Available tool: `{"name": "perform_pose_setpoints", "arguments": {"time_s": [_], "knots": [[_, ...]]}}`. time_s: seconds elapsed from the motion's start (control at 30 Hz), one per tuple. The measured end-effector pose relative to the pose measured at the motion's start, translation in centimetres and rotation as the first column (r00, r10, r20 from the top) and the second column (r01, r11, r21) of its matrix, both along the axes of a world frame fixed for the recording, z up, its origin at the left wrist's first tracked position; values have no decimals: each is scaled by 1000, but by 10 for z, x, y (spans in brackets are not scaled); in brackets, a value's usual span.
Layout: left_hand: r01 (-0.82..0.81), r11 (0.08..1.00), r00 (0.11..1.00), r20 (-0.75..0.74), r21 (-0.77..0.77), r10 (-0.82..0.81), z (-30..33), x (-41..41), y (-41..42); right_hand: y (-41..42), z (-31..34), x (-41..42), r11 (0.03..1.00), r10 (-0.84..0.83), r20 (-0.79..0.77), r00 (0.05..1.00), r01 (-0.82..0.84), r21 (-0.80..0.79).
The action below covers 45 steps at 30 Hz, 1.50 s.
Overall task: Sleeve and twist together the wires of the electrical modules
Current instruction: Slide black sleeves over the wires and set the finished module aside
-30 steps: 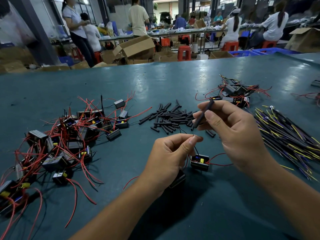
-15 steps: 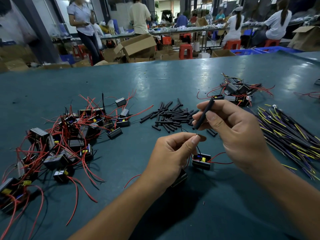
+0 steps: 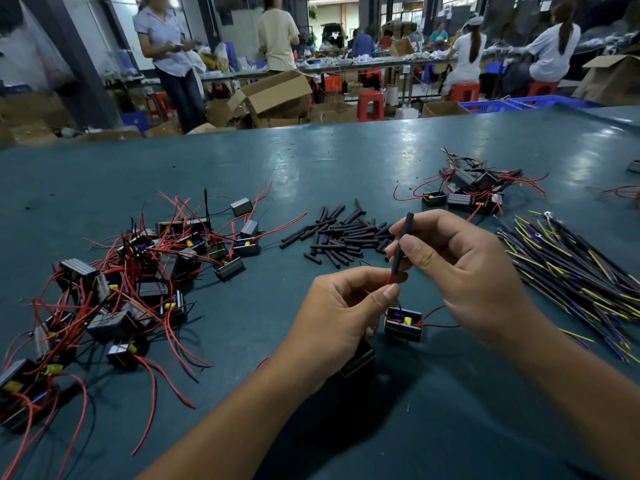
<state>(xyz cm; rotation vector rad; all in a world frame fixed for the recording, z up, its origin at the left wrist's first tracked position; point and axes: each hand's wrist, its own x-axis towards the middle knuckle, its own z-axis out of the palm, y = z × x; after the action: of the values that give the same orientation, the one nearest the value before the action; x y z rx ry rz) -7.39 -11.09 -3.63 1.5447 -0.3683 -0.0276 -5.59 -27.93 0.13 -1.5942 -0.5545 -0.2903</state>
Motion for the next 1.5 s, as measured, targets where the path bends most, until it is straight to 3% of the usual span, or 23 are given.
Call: {"name": "perform_pose_setpoints", "arguments": {"time_s": [0.1,0.23,0.33,0.57,0.7,0.93,1.2,1.5], "knots": [[4,999,1000,21,46,-5,2,1,5,-1,-2,1,998,-27,5,1000,27,-49],[16,942,995,85,335,-47,5,6,16,-3,-7,5,993,-57,18,998,58,-102],[79,886,989,75,458,-127,9,8,23,-6,-11,7,978,-61,49,997,69,-199],[106,853,987,52,511,-154,11,10,29,-15,-9,9,904,22,51,998,2,-427],[130,772,974,65,622,-217,10,11,32,-19,-8,10,868,61,67,996,-20,-497],[9,835,991,107,550,-82,9,14,32,-22,-8,12,862,58,131,990,17,-506],[-134,792,976,217,595,2,11,14,32,-14,-14,11,858,54,147,988,29,-513],[-98,833,972,234,545,-38,12,11,24,-19,-11,16,844,128,-8,992,-113,-525]]}}
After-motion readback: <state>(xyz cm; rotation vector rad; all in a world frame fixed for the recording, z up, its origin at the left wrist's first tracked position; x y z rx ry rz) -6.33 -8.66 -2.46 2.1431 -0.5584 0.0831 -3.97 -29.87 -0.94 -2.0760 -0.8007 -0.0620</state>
